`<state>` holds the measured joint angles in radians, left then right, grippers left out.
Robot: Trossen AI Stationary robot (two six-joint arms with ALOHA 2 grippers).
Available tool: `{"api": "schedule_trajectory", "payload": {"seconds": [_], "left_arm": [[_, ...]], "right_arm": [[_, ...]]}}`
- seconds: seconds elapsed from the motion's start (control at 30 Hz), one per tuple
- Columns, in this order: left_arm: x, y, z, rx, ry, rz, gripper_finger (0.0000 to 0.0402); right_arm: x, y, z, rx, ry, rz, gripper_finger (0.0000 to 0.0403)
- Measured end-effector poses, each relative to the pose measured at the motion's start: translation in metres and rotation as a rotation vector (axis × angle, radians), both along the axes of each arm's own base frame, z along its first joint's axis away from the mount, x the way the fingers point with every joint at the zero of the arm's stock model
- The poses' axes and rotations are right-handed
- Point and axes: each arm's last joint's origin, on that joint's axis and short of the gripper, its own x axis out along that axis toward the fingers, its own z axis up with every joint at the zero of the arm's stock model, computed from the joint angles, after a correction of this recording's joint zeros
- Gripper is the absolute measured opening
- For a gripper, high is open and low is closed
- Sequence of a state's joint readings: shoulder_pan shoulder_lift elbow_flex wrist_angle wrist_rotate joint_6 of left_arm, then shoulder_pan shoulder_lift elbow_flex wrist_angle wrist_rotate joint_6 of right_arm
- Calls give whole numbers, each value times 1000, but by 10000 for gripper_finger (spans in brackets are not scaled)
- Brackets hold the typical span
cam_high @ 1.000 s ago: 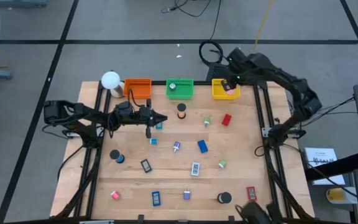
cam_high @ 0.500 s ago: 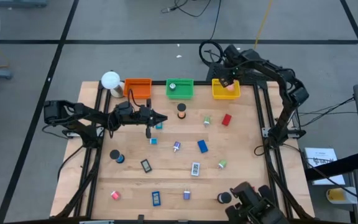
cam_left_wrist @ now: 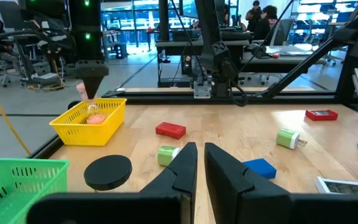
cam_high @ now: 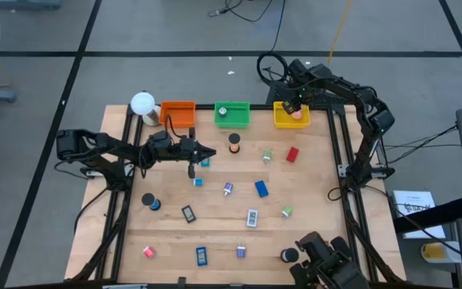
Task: Pick & Place Office items
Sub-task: Put the pink hourglass into the yellow basket
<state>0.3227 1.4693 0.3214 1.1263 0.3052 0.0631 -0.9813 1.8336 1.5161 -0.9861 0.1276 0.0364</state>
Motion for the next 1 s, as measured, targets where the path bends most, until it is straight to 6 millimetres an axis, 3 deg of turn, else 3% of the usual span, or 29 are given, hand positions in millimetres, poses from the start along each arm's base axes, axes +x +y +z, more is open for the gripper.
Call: {"api": "schedule_trajectory", "payload": {"seconds": [0.37,0.67,0.77,1.0], "left_arm": [[0,0,0,0,0,0,35],[0,0,0,0,0,0,35],[0,0,0,0,0,0,35],[0,0,0,0,0,0,35]], "right_arm": [[-2,3,-11,3,6,3,203],[-2,3,-9,-16,1,15,252],[-4,6,0,-38,-9,33,260],[-15,27,49,-160,-86,50,245]]}}
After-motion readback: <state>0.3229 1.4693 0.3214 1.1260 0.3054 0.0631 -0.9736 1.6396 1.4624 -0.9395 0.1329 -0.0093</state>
